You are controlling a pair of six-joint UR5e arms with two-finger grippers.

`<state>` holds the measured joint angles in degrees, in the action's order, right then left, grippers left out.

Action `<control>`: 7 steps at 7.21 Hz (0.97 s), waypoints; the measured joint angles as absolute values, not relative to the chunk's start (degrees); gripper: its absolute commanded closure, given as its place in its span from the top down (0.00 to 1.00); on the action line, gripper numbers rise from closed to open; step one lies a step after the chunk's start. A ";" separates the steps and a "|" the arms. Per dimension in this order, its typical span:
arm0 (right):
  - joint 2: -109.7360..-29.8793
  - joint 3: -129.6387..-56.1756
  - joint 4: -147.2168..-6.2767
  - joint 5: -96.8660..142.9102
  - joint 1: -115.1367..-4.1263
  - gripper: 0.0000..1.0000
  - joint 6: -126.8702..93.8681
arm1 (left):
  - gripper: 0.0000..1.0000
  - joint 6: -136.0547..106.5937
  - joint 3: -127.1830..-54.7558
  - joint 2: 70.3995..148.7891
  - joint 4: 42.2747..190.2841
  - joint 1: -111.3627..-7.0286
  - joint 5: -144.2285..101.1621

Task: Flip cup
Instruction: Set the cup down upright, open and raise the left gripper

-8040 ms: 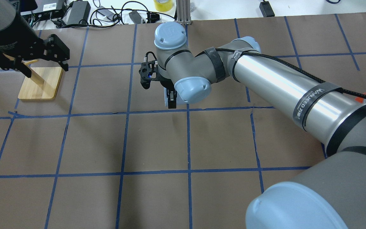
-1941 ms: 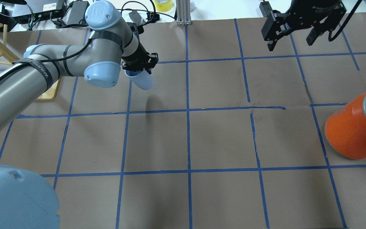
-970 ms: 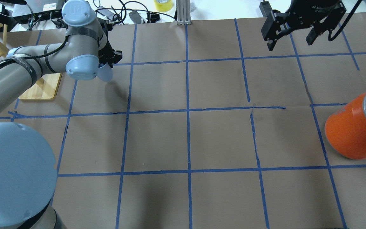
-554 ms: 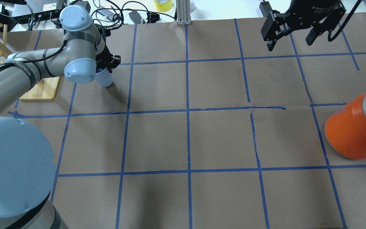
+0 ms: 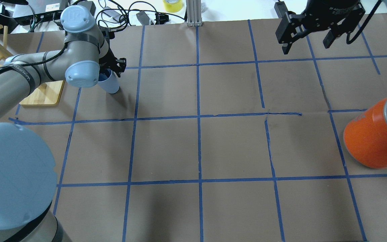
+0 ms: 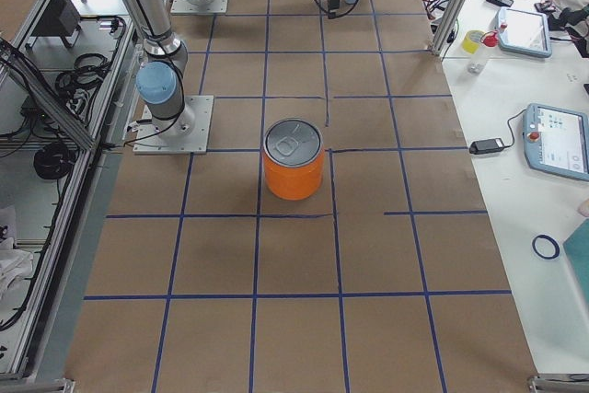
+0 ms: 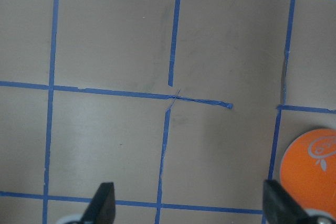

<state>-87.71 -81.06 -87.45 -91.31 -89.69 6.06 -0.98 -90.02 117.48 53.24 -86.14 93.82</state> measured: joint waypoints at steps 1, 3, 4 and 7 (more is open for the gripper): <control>-87.76 -81.09 -87.45 -91.34 -89.69 1.00 6.06 | 1.00 -1.22 -88.91 114.36 58.83 -86.36 93.80; -87.80 -81.12 -87.42 -91.32 -89.69 1.00 6.06 | 1.00 -4.70 -87.98 105.58 71.03 -86.56 93.86; -87.79 -81.12 -87.45 -91.25 -89.69 1.00 6.06 | 1.00 -6.25 -88.03 101.14 75.31 -86.61 93.89; -87.68 -81.05 -88.32 -90.79 -89.65 1.00 5.79 | 1.00 -7.75 -89.90 93.25 81.25 -86.93 93.62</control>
